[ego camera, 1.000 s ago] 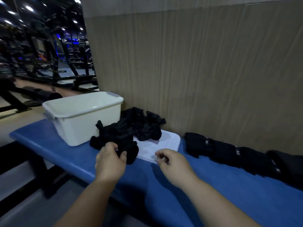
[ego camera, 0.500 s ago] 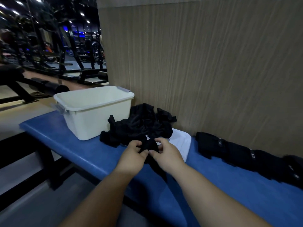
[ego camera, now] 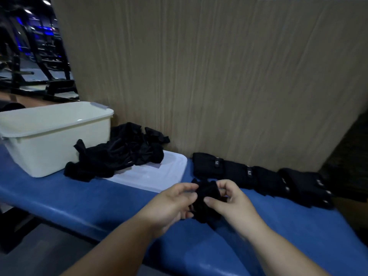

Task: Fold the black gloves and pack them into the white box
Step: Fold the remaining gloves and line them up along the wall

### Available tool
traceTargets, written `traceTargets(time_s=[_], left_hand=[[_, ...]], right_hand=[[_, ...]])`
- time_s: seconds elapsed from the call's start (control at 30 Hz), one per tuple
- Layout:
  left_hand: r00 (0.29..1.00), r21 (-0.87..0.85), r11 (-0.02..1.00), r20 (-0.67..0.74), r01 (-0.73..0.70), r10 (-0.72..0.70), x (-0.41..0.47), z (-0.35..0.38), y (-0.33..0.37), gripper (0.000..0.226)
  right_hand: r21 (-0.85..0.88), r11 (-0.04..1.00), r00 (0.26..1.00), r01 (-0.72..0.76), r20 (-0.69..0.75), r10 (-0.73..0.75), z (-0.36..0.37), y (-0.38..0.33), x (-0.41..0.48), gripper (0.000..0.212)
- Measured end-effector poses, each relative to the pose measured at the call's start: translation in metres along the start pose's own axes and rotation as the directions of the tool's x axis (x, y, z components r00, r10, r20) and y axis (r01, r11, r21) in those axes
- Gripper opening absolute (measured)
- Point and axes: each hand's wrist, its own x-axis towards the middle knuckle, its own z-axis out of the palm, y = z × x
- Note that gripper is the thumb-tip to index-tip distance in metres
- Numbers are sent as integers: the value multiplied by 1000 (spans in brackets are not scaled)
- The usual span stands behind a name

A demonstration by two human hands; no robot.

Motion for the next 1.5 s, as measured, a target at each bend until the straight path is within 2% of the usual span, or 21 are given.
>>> traceTargets(time_s=[0.17,0.37,0.47,0.57,0.7,0.8,0.9,1.0,1.07,1.2,1.3,1.4,1.5], left_hand=[[996,44,999,88,3,-7,10,37,-12,29],[984,-143,987,169,78,-53,20,60,-19,34],[993,-16,999,113,44,-42,23,71,-23,21],[1000,201,980,-7,-4,6,26,82,-26,10],[987,395,917,-121,-52,108,32,90,-33,17],[961,563,821,-166,-90,219,33,93,-37,27],[922,732,678,-214,-68,324,33,92,-38,30],[902,802,594,-206,-67,380,32,90,-36,28],[914,783,616,-186,-85,361,32,92,-36,26],[965,576,811,-138,-105,223,31,103,-34,23],[988,414,905,-67,-96,136,24,109,-27,25],[994,374,923,-10,-94,105,20,111,-24,35],[994,358,931,-54,-74,100,22,110,-25,25]], right_hand=[[14,999,990,46,-132,-44,-35,18,-23,43],[-101,989,977,105,-176,-121,-67,21,-35,39],[-197,974,974,113,-172,-147,-75,23,-41,39],[-286,951,970,120,-171,-174,-82,26,-43,41],[-319,937,976,143,-114,-188,-87,31,-44,41],[-362,919,975,155,-92,-201,-88,33,-44,30],[-433,887,973,162,-81,-218,-90,34,-43,28],[-533,833,973,147,-75,-219,-92,33,-42,29],[-551,824,974,128,-86,-209,-93,33,-42,26],[-397,915,970,68,-190,-154,-91,33,-39,23],[-284,958,961,23,-259,-100,-91,31,-38,25],[-228,973,952,30,-289,-97,-90,28,-38,27],[-102,994,959,33,-278,-60,-88,28,-38,30]])
